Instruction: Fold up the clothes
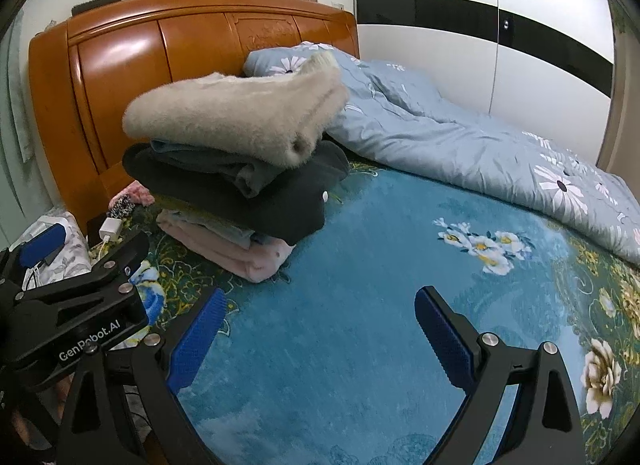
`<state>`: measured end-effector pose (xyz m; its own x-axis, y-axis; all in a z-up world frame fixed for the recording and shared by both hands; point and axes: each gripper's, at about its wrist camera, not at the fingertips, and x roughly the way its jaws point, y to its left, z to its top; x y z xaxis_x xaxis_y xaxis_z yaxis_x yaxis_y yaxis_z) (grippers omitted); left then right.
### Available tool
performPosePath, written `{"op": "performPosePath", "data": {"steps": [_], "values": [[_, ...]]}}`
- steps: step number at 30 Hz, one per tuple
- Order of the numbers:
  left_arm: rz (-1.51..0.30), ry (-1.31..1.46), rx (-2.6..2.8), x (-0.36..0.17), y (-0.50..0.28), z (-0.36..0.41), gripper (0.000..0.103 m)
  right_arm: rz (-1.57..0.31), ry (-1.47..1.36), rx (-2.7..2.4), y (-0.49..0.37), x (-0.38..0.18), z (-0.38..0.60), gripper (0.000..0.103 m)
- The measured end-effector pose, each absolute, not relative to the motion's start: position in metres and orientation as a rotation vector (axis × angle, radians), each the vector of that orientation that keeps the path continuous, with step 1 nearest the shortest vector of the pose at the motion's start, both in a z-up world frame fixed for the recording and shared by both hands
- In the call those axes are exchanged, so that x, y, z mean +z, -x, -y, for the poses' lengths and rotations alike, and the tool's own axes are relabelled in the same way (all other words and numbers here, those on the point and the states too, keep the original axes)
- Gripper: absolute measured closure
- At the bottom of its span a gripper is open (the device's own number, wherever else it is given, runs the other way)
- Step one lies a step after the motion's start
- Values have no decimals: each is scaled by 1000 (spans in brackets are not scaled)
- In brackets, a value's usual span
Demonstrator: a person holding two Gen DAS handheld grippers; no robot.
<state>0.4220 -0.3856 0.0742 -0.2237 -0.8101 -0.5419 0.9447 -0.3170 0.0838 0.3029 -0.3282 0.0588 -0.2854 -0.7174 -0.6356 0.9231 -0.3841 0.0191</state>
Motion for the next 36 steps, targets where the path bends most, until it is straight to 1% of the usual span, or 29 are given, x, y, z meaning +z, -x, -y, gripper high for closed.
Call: {"op": "performPosePath", "data": {"steps": [26, 36], "values": [[-424, -637, -1844, 54, -417, 402, 0, -460, -729, -1870, -296, 46, 336, 7], [-401, -625, -1839, 53, -416, 401, 0, -456, -739, -1872, -295, 43, 338, 7]]}}
